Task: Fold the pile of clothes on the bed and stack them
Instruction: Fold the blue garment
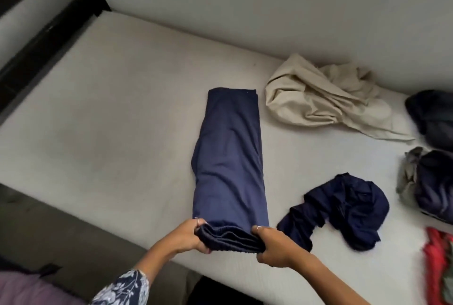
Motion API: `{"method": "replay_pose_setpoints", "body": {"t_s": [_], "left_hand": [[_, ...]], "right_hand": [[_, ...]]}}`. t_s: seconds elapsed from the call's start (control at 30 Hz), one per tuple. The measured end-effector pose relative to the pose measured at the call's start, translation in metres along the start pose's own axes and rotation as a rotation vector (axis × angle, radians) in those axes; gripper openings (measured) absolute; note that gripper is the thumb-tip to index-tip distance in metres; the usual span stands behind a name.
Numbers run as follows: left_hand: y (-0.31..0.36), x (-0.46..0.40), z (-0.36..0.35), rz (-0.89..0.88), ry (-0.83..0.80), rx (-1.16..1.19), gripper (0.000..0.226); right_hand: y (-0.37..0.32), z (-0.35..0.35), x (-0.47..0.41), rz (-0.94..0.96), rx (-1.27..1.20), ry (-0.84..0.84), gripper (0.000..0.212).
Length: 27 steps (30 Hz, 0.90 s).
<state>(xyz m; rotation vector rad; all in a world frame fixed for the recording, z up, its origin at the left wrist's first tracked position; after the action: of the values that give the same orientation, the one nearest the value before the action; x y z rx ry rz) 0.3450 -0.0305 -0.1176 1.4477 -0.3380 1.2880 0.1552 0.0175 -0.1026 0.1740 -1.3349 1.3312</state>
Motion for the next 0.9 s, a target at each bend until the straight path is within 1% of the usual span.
{"method": "replay_pose_setpoints", "body": {"t_s": [0.07, 0.13, 0.2, 0.3, 0.4, 0.47, 0.53, 0.57, 0.63, 0.77, 0.83, 0.9], "left_hand": [[-0.004, -0.011, 0.002, 0.014, 0.008, 0.048, 0.034], [-0.007, -0.024, 0.011, 0.025, 0.016, 0.103, 0.032], [-0.005, -0.032, 0.024, 0.03, 0.021, 0.156, 0.037], [0.004, -0.054, 0.05, 0.019, 0.024, 0.216, 0.042], [0.019, -0.08, 0.079, 0.003, 0.084, 0.245, 0.042], [0.031, -0.1, 0.097, -0.017, 0.128, 0.273, 0.04], [0.04, -0.12, 0.113, -0.039, 0.165, 0.304, 0.036], [0.042, -0.132, 0.12, -0.039, 0.181, 0.313, 0.037], [0.042, -0.155, 0.131, -0.025, 0.21, 0.325, 0.047], [0.037, -0.194, 0.142, -0.008, 0.244, 0.385, 0.055], [0.03, -0.205, 0.143, 0.02, 0.285, 0.355, 0.058], [0.021, -0.211, 0.145, 0.058, 0.364, 0.259, 0.063]], "right_hand": [[0.007, 0.001, -0.013, -0.012, -0.042, -0.016, 0.028], [0.01, 0.009, -0.026, -0.018, -0.087, -0.018, 0.019], [0.009, 0.024, -0.036, -0.003, -0.091, 0.022, 0.029], [0.005, 0.057, -0.06, 0.044, -0.111, 0.136, 0.036], [0.003, 0.099, -0.088, 0.077, -0.1, 0.307, 0.047], [0.001, 0.124, -0.112, 0.097, -0.083, 0.391, 0.046], [0.0, 0.144, -0.135, 0.104, -0.06, 0.43, 0.041], [0.001, 0.151, -0.146, 0.107, -0.052, 0.437, 0.039], [0.004, 0.165, -0.169, 0.11, -0.045, 0.455, 0.036], [0.02, 0.186, -0.206, 0.117, -0.159, 0.524, 0.032], [0.032, 0.187, -0.217, 0.104, -0.188, 0.554, 0.031], [0.041, 0.183, -0.221, 0.071, -0.212, 0.619, 0.032]]}}
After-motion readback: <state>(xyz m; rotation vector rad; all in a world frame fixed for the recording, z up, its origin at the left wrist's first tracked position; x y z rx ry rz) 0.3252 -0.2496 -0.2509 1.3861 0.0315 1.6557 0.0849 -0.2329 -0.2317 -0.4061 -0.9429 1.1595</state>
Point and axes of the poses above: each hand's wrist, its own x-axis away from the middle knuckle, its own z-axis out of the back of the hand, y = z × x, the point moved 8 cm from there along -x, towards the middle knuckle, and after that the axes turned 9 degrees about -x, right-handed, at the moved point
